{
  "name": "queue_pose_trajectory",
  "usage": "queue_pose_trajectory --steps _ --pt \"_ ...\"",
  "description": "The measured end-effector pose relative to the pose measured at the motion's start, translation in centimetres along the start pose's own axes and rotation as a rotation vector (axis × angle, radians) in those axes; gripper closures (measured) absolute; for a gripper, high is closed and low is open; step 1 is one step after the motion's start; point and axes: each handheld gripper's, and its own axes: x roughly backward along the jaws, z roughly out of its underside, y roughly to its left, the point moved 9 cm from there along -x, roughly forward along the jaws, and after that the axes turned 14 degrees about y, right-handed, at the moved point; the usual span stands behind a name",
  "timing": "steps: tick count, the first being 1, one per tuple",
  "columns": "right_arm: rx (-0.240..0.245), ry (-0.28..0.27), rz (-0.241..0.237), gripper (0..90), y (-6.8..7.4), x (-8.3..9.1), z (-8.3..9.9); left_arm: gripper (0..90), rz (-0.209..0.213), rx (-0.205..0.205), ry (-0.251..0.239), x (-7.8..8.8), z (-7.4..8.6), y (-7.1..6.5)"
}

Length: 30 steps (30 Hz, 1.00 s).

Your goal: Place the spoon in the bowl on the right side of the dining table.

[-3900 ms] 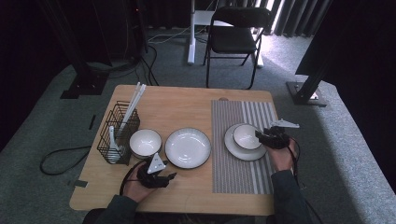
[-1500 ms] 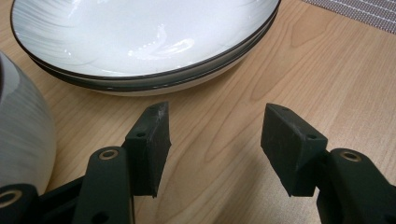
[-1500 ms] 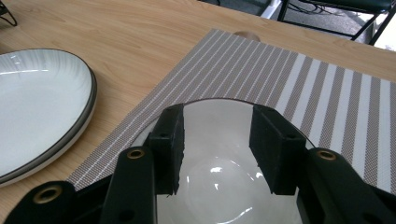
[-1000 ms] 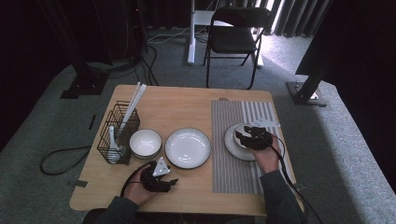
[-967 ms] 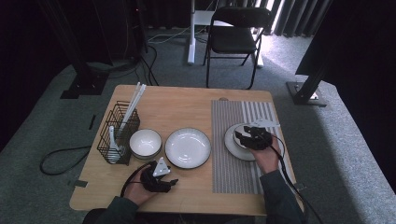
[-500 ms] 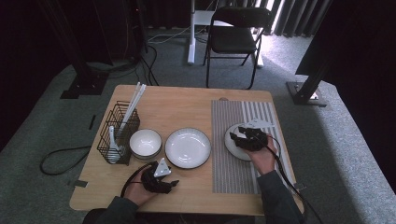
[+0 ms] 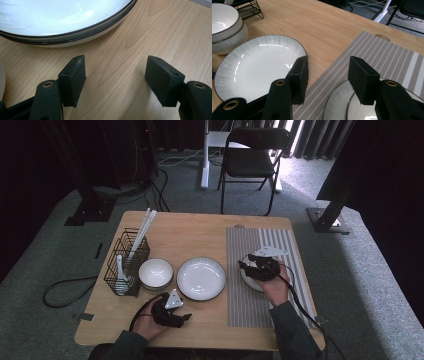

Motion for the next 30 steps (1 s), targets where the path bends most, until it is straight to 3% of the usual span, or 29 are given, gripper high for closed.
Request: queue_pose_trajectory --steps 30 --pt "0.066 0.000 -0.076 50.9 3.9 -1.4 -2.4 34.3 0.047 0.005 0.004 -0.1 0.1 0.0"
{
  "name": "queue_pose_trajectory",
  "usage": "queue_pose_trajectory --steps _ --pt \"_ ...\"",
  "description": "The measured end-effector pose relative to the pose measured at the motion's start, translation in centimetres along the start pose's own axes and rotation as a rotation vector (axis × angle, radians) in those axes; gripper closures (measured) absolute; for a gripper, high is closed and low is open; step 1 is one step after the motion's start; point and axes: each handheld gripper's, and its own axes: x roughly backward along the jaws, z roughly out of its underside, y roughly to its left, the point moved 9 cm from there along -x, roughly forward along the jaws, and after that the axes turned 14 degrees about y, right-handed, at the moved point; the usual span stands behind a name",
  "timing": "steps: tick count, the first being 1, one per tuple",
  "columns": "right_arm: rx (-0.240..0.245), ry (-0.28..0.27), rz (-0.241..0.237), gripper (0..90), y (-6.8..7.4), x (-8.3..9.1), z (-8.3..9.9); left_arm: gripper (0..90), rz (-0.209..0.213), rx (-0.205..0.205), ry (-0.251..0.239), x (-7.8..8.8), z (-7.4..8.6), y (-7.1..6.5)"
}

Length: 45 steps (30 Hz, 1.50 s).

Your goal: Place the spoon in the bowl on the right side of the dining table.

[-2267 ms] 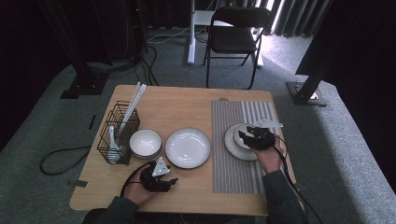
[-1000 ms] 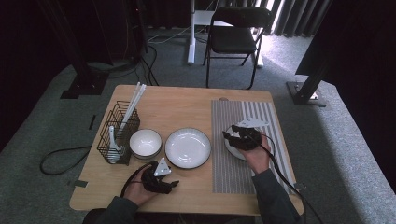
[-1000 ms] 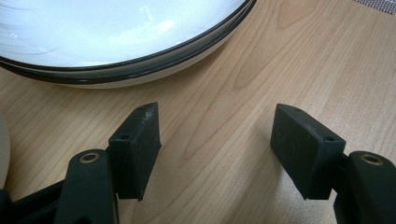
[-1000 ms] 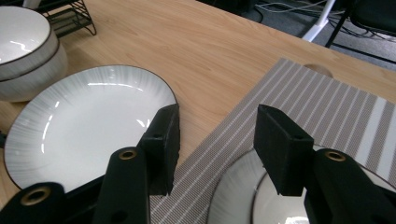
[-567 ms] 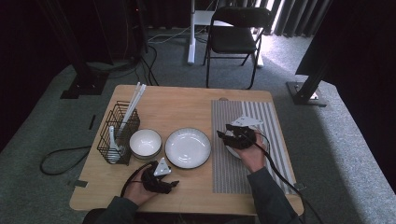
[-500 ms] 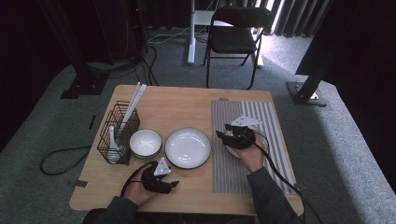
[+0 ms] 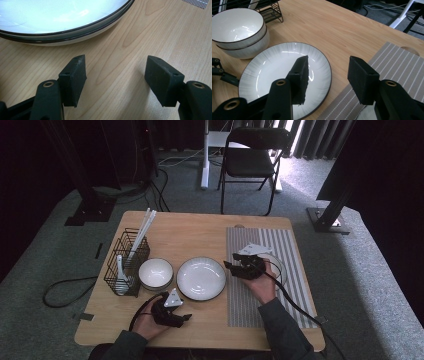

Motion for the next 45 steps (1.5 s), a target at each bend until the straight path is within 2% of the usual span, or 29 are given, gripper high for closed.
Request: queue_pose_trajectory --steps 5,9,18,26,34,41,45 --pt "0.015 -0.003 -0.010 50.9 0.6 -0.1 -0.5 33.9 0.000 0.003 -0.003 0.0 0.0 0.0" --pt "0.006 -0.012 -0.049 50.9 1.1 -0.2 -1.0 32.2 -0.002 0.009 -0.003 -0.1 0.0 0.0" --pt "0.034 -0.007 -0.058 50.9 2.1 -0.7 -1.7 31.9 -0.001 0.003 -0.004 -0.1 0.0 0.0" --pt "0.031 -0.012 -0.084 50.9 2.8 -1.1 -1.6 31.9 0.000 -0.008 -0.006 -0.1 0.0 -0.1" --pt "0.030 -0.018 -0.086 50.9 2.9 -1.1 -1.6 30.8 -0.014 -0.023 -0.006 0.0 -0.1 0.0" --pt "0.049 -0.012 -0.057 50.9 3.1 -1.1 -1.6 30.7 -0.010 -0.017 -0.006 -0.1 -0.1 0.0" --pt "0.082 -0.026 -0.061 50.9 4.2 -1.1 -2.4 30.1 -0.010 -0.014 -0.004 -0.1 -0.1 0.0"
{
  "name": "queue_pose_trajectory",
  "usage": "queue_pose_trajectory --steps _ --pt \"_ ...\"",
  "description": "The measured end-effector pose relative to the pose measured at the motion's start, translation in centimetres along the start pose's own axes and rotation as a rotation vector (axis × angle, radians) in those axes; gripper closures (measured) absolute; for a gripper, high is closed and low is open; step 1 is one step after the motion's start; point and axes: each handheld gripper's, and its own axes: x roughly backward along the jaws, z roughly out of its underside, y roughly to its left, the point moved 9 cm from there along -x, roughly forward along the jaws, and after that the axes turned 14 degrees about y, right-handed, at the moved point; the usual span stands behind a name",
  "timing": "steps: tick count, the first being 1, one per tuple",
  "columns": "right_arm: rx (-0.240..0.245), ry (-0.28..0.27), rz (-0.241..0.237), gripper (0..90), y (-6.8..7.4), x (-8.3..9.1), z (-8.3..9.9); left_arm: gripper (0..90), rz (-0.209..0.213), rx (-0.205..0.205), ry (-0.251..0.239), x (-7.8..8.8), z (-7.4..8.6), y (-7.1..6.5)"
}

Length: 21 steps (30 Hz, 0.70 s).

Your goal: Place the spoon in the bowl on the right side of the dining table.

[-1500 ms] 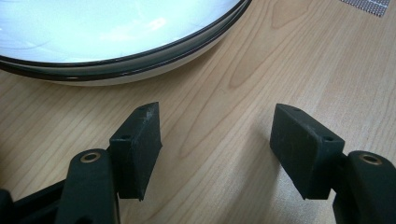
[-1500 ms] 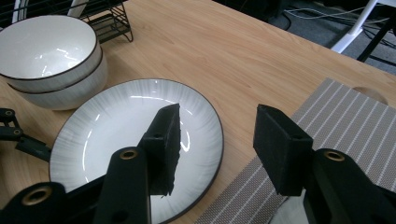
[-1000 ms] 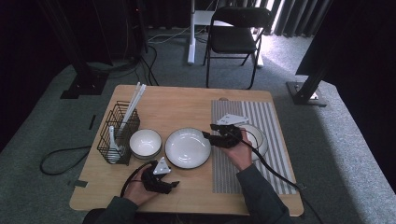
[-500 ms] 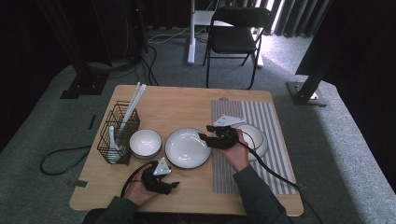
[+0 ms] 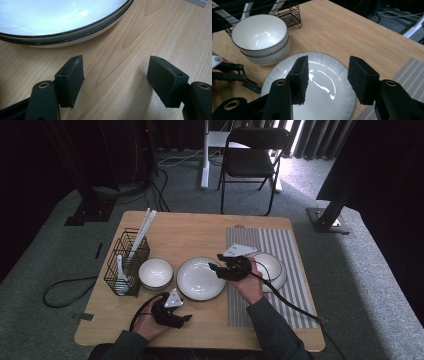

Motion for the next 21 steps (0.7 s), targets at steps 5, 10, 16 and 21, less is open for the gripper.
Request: queue_pose_trajectory --steps 5,10,16,21 --pt "0.016 0.003 -0.005 50.9 0.7 -0.2 -0.5 30.0 0.001 0.002 0.001 0.0 0.0 0.0" --pt "0.022 -0.013 -0.015 50.9 1.3 0.0 -0.9 29.4 0.002 0.004 0.003 0.0 0.0 0.0" --pt "0.036 -0.026 -0.019 50.9 1.9 0.3 -0.8 29.2 0.007 0.007 0.003 0.0 0.0 0.1" --pt "0.072 -0.025 -0.004 50.9 2.7 0.4 -1.1 28.9 0.006 0.010 0.003 0.0 0.0 0.1"
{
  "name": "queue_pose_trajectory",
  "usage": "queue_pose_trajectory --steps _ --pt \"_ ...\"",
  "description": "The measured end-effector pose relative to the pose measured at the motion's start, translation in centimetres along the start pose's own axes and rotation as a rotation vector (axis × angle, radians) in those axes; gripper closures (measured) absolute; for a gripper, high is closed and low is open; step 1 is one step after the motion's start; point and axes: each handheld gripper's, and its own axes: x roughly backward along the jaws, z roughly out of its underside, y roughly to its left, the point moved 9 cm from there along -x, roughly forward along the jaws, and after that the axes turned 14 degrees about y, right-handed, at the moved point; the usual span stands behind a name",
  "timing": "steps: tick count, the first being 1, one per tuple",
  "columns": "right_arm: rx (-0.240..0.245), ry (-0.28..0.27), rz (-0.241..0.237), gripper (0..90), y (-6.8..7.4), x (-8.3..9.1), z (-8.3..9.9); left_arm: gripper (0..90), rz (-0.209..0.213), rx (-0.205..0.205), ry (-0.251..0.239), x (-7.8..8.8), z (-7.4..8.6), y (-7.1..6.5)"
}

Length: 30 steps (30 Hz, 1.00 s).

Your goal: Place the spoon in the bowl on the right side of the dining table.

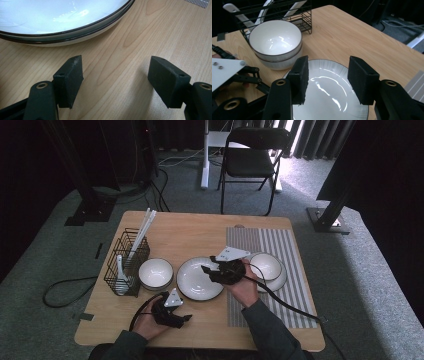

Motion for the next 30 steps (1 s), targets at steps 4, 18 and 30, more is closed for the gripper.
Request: queue_pose_trajectory --steps 4,18,30 --pt "0.022 -0.004 -0.013 50.9 1.0 -0.1 -0.6 28.9 0.002 -0.001 0.001 0.0 0.0 0.0" --pt "0.082 -0.023 -0.064 52.5 3.9 -1.1 -3.0 28.2 0.009 -0.004 0.002 -0.1 -0.1 -0.1" --pt "0.117 -0.026 -0.122 57.1 5.8 -1.6 -3.9 28.1 0.010 -0.007 0.003 -0.1 -0.1 -0.1"
